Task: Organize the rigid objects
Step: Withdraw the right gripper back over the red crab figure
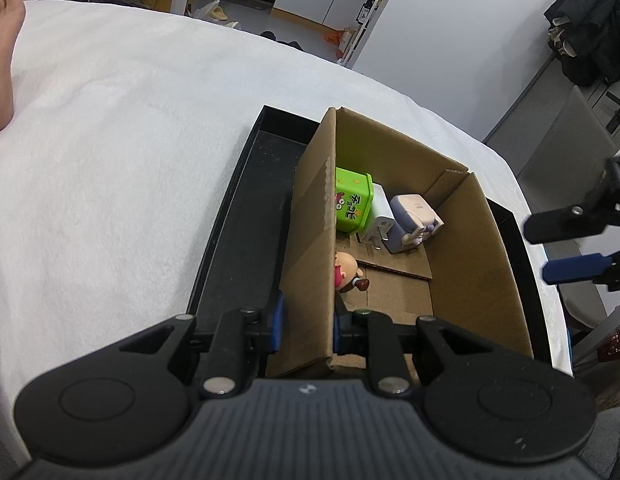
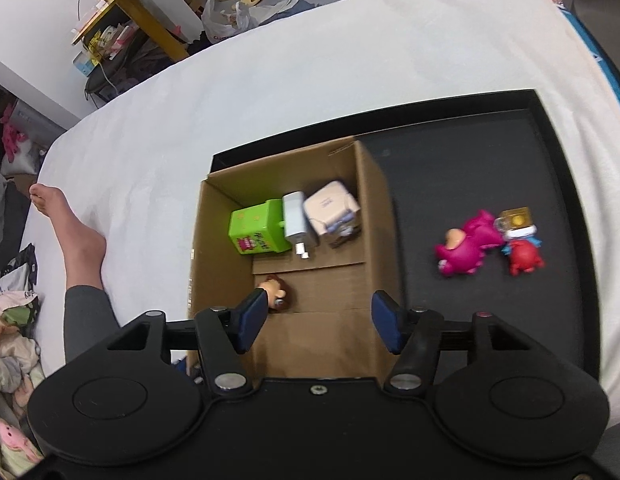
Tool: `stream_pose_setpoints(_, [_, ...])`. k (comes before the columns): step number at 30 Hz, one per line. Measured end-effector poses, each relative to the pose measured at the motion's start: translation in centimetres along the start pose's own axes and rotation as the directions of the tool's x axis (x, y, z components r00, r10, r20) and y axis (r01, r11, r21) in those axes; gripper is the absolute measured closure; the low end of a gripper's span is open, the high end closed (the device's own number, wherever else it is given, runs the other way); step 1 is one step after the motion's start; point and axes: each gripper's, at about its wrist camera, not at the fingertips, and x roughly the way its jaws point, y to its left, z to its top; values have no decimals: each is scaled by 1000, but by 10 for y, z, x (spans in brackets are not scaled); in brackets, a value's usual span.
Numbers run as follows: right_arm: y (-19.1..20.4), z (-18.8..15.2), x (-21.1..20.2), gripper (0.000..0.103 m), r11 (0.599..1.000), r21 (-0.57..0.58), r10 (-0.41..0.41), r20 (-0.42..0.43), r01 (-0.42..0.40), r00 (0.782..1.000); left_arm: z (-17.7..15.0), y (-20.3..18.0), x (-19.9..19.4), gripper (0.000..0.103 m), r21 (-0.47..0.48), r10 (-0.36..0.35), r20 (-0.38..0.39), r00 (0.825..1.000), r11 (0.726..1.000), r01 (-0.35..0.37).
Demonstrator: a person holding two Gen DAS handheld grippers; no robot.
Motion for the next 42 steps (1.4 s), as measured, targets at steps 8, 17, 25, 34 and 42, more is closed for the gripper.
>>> stream_pose_setpoints(8, [-23,1,-19,37,998,-22,-55,31,56,998,1,-1,1,82,-4,7,1,1000,1000,-7])
stream_pose_setpoints(17, [-46,1,-27,34,994,-34,-106,54,107,993,1,0,1,82,-7,11,2,1000,1000,-11])
stream_pose_setpoints(25, [-67,4,-20,35,978,-46,-199,51,201,979,0,-1,0,82,-9,15,4,1000,1000,-15])
stream_pose_setpoints(34, [-88,12,-1,40,967,-77,-244,1,243,970,0,0,0,82,-10,15,3,1000,1000,-15])
stream_pose_setpoints(42, [-107,21,26,40,957,-76,-286,-53,281,957,1,0,1,82,-8,21,0,1000,1000,-21])
